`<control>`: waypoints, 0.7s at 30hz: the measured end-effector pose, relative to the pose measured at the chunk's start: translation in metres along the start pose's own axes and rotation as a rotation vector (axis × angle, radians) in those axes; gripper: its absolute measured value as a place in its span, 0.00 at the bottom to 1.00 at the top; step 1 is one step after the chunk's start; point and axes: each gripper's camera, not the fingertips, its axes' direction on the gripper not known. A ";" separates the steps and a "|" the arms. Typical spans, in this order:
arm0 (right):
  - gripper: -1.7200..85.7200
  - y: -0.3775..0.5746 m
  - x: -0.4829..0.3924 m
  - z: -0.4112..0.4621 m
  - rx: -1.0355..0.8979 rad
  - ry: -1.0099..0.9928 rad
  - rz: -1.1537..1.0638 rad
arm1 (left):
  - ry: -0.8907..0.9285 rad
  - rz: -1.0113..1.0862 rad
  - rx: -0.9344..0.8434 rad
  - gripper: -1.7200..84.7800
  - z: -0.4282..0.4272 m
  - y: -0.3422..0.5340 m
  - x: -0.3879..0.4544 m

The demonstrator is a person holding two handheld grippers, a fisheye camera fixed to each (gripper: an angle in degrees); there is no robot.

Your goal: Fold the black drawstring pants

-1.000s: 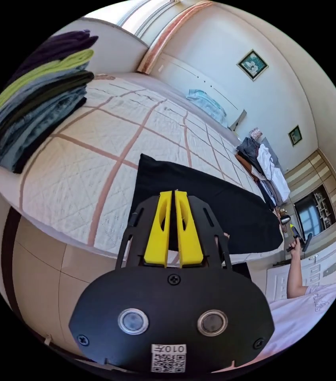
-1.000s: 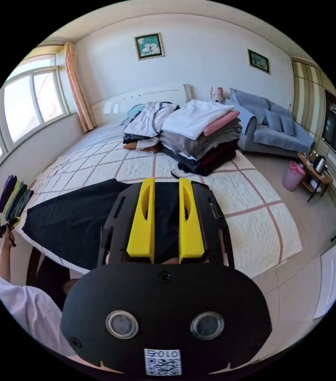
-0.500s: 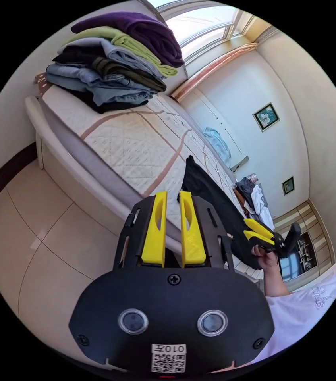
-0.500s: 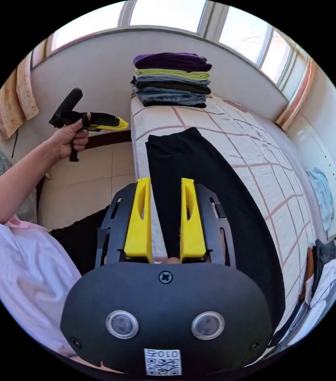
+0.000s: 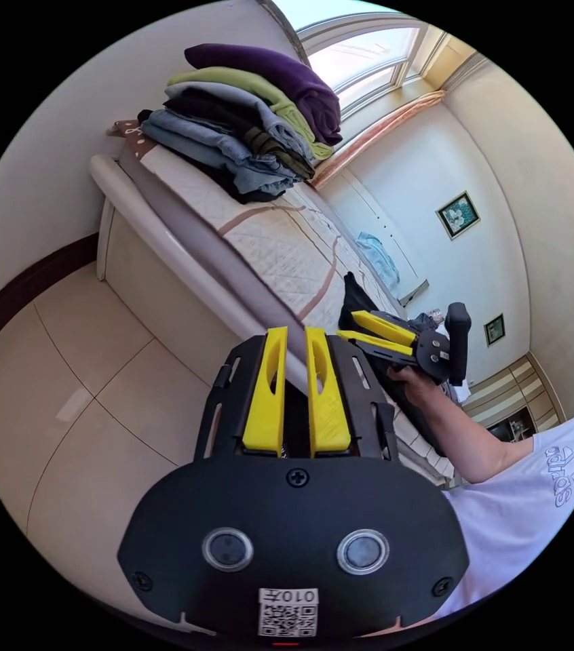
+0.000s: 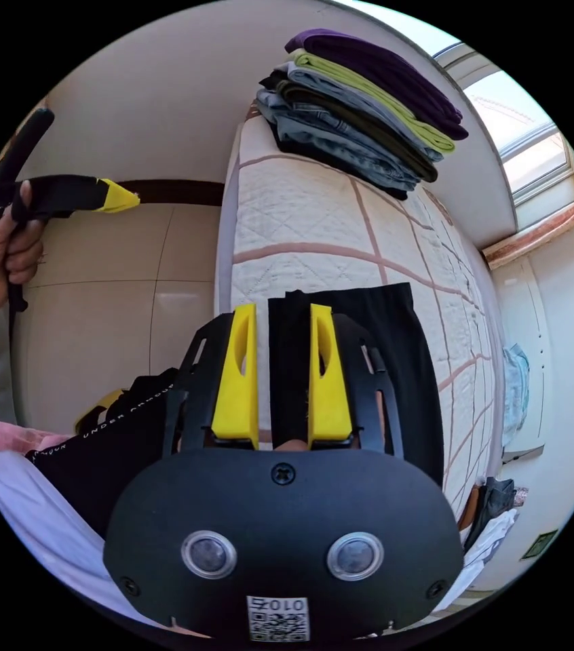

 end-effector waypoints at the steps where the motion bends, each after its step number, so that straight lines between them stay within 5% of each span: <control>1: 0.12 0.001 -0.001 0.000 0.007 0.026 0.001 | 0.015 0.002 0.001 0.08 0.004 -0.002 0.001; 9: 0.07 0.036 0.049 -0.011 0.089 -0.194 0.166 | 0.090 0.148 -0.068 0.08 0.042 -0.036 0.048; 21: 0.07 0.188 0.185 0.001 0.335 -0.800 0.673 | 0.082 0.210 -0.189 0.08 0.118 -0.038 0.121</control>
